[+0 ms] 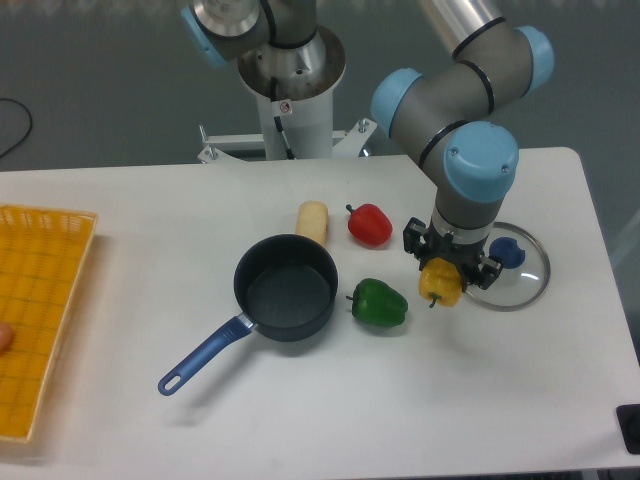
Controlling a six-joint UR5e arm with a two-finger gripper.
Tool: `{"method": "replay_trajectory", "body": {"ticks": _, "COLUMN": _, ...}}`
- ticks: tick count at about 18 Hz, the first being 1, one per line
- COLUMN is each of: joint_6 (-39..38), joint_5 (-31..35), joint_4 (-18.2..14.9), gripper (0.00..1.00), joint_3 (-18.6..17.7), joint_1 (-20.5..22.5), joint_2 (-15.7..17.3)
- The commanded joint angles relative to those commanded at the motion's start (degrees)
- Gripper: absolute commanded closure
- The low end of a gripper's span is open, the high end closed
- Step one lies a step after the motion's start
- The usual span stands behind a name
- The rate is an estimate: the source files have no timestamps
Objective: Place the yellow pepper in the pot
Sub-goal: 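Hold the yellow pepper in the gripper beside the glass lid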
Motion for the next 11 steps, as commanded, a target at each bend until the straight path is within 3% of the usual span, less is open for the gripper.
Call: {"method": "replay_trajectory", "body": {"ticks": 11, "joint_6": -1.5, "joint_5": -0.4, "joint_4": 1.1, "gripper": 0.45, "joint_3": -0.4, "joint_1": 0.2, "joint_2": 0.0}}
